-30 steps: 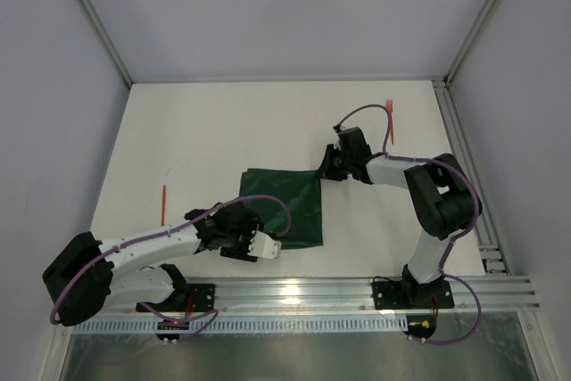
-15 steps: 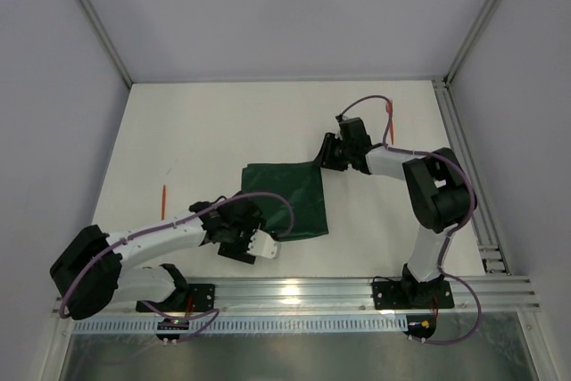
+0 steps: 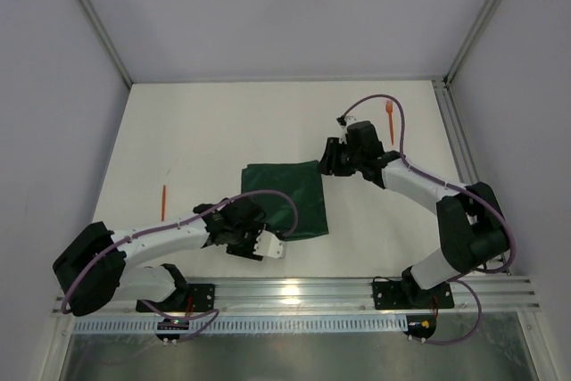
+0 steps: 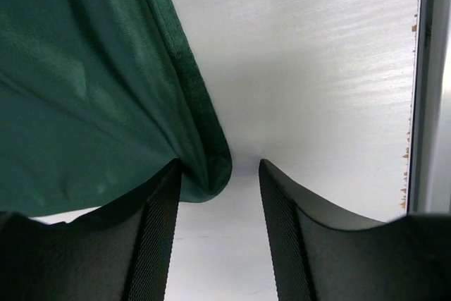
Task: Fold the napkin into a case and place the utensils inside
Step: Pick up the lower triangle-folded napkin from the center of the board.
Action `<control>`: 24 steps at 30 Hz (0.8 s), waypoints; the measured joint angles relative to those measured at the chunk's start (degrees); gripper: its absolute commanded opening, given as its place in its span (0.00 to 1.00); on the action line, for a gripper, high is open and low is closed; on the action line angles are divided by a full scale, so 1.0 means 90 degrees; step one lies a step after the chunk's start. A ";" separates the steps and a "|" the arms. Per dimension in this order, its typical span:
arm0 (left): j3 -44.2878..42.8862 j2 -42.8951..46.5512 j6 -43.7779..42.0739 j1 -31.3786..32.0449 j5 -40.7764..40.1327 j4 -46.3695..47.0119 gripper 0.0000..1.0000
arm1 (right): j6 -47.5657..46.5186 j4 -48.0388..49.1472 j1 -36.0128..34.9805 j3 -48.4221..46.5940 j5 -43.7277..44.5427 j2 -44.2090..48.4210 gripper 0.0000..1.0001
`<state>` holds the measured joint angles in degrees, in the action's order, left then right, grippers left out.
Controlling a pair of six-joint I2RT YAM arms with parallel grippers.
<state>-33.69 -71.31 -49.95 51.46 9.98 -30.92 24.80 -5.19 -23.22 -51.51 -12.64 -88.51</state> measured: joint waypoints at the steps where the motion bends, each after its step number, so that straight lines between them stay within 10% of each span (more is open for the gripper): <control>1: 0.0002 -0.0027 0.0005 0.0019 -0.0012 0.0053 0.45 | -0.0095 -0.0046 -0.0087 0.0000 -0.0024 0.0080 0.39; 15: 0.0087 -0.0092 0.0017 0.0102 -0.0175 0.0381 0.00 | -0.0525 0.0287 -0.1280 0.0102 -0.1807 -0.0542 0.07; 24: 0.0029 0.0126 0.0231 0.0102 -0.0168 0.0168 0.00 | -0.0406 0.0644 -0.1290 0.0488 -0.2191 -0.1061 0.04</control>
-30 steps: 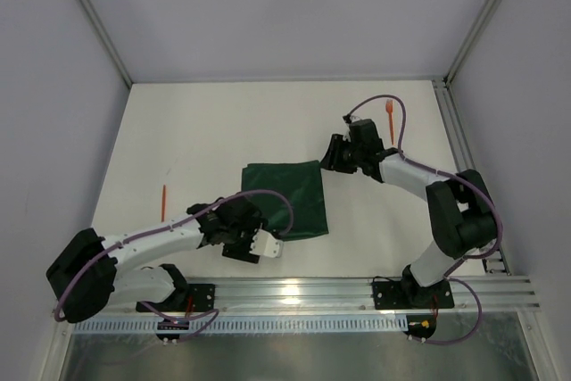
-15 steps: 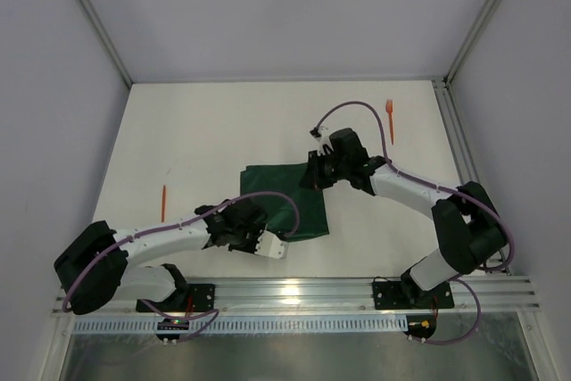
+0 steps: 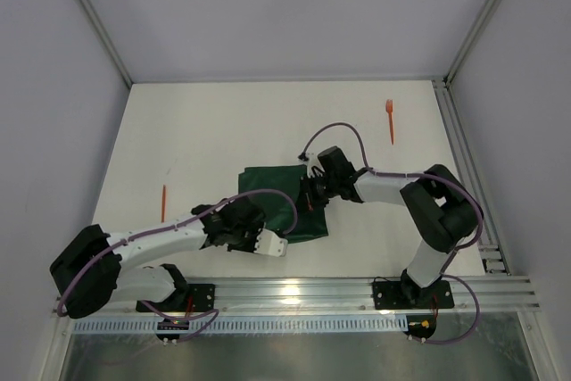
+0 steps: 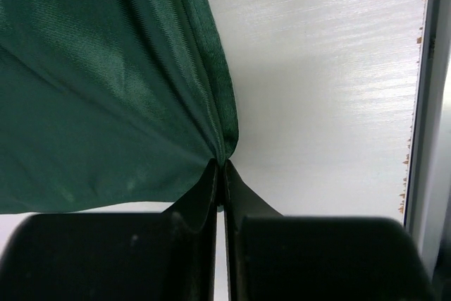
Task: Fold the napkin into a case and place the utensils inside
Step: Pick up the lower triangle-folded napkin from the center of the board.
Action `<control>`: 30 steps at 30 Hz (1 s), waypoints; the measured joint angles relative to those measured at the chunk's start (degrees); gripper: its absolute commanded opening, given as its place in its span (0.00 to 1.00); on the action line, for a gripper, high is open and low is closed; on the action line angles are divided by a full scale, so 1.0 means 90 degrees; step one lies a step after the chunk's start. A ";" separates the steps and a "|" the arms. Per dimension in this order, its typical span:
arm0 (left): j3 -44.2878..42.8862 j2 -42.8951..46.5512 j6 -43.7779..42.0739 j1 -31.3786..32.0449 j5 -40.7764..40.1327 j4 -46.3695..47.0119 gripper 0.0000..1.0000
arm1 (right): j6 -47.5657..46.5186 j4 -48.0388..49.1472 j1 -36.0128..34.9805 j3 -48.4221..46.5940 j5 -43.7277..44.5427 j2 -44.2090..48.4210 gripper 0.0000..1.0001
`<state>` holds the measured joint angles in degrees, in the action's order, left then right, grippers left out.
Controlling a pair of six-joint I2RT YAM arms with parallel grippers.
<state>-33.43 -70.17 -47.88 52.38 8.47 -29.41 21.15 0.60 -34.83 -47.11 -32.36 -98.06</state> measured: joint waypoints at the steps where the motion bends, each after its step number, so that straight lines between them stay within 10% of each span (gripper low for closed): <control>1: -0.0029 0.0012 0.0051 -0.0005 0.0024 -0.0036 0.00 | 0.0002 0.0015 0.0000 0.0010 0.0000 -0.0056 0.04; 13: -0.0488 0.0080 0.0284 -0.0692 0.0539 -0.0408 0.00 | -0.0010 0.0070 0.0063 0.0063 -0.0027 -0.0245 0.06; 21: -0.0624 0.0078 0.0306 -0.0843 0.0799 -0.0580 0.00 | -0.0556 0.0092 0.0066 0.0124 -0.0158 0.0216 0.36; 30: -0.0826 0.0049 0.0328 -0.0962 0.0925 -0.0882 0.00 | -0.2922 0.1807 -0.1253 0.1875 0.1207 0.3264 0.63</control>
<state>-40.86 -69.73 -44.93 43.72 16.80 -37.34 -5.15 16.86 -46.11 -30.24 -21.50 -68.69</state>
